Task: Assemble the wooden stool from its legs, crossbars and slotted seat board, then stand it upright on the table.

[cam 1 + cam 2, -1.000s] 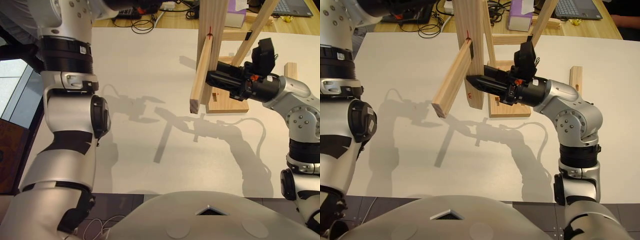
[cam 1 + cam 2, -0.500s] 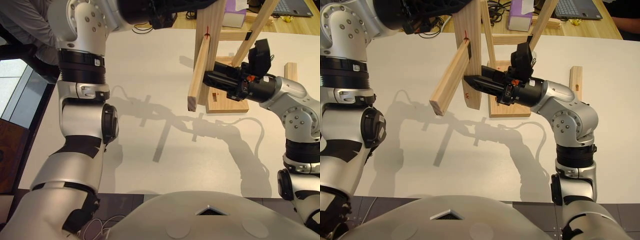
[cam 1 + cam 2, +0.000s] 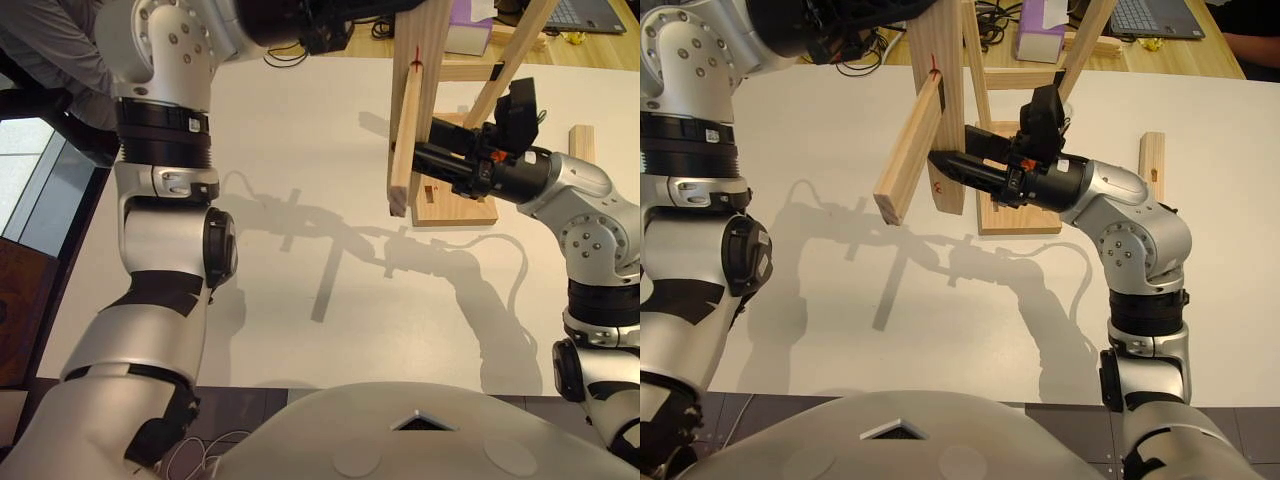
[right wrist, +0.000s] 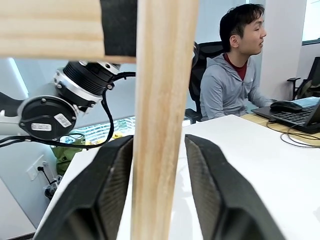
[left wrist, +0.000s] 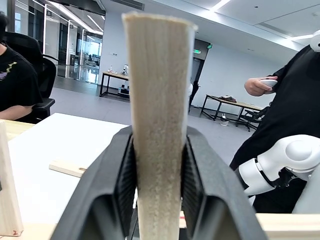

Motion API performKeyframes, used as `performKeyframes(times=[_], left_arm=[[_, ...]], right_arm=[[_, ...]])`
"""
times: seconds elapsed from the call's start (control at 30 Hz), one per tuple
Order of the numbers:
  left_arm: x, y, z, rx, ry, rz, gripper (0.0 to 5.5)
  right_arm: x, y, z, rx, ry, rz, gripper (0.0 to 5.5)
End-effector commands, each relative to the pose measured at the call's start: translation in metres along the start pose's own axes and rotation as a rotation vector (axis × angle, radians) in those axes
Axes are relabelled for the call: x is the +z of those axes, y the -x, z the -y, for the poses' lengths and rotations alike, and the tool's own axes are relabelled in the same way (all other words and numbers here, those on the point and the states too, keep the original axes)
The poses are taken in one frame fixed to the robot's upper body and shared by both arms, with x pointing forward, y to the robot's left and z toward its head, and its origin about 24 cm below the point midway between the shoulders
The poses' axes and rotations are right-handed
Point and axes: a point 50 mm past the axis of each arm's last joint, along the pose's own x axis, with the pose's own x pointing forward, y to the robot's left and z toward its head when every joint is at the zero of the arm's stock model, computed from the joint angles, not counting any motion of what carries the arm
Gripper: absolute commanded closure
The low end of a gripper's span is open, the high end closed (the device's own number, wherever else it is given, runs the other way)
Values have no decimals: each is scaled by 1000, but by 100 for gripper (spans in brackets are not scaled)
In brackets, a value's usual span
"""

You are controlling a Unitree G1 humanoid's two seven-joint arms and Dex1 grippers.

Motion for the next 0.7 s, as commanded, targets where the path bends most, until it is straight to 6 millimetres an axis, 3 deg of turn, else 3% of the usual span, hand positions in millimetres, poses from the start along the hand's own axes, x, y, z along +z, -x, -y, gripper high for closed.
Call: performKeyframes(times=[0.03, 0.23, 0.43, 0.5, 0.6, 0.7], left_arm=[[5, 5, 1, 34, -24, 24, 446], [1, 19, -5, 190, -69, 34, 447], [-2, 51, -7, 522, -192, 107, 447], [-1, 62, -7, 650, -221, 163, 447], [-4, 78, -4, 902, -259, 292, 447], [-21, 74, 4, 1028, -236, 388, 447]], right_arm=[[-3, 6, 6, -64, 14, -11, 303], [-18, 44, 14, -179, 68, -173, 203], [-24, 93, 13, -367, 162, -284, 103], [-26, 107, 11, -416, 188, -321, 133], [-33, 143, 23, -637, 268, -438, 192], [-37, 172, 35, -841, 352, -514, 245]])
